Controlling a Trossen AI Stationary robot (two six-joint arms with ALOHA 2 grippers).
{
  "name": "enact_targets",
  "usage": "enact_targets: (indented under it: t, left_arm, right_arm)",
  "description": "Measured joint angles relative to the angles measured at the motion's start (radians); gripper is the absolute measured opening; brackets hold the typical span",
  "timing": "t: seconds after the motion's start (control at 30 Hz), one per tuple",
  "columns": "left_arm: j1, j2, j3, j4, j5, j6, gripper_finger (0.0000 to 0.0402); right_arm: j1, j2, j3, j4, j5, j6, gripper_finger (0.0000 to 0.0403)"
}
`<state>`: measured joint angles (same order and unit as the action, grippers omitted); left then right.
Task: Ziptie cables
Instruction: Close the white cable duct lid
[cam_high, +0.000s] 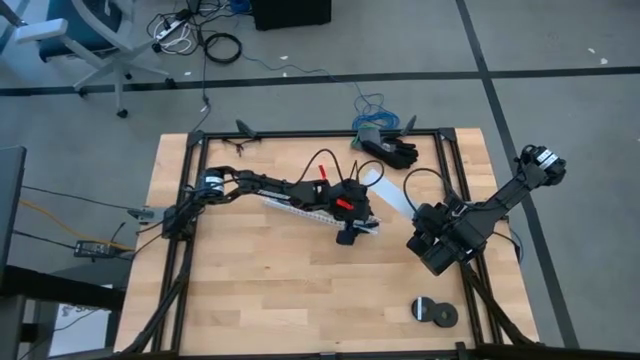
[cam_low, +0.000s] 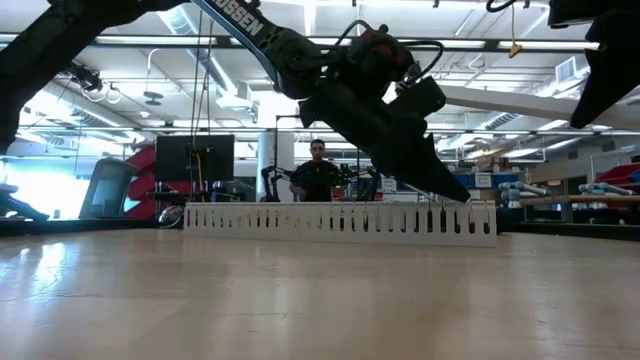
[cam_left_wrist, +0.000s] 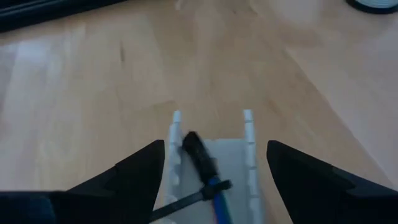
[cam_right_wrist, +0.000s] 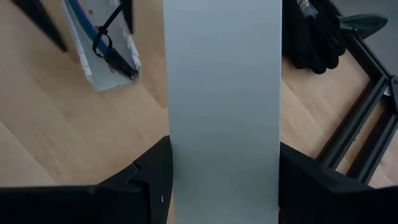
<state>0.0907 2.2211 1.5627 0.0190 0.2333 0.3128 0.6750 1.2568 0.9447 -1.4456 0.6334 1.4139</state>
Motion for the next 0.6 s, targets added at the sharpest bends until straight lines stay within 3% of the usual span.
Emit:
enact_targets:
  t: [0.6]
  left_arm:
    - [0.006, 0.047, -0.002, -0.025, -0.024, -0.059, 0.0291]
  right_arm:
    - [0.000, 0.000, 0.000, 0.004, 0.000, 0.001, 0.0214]
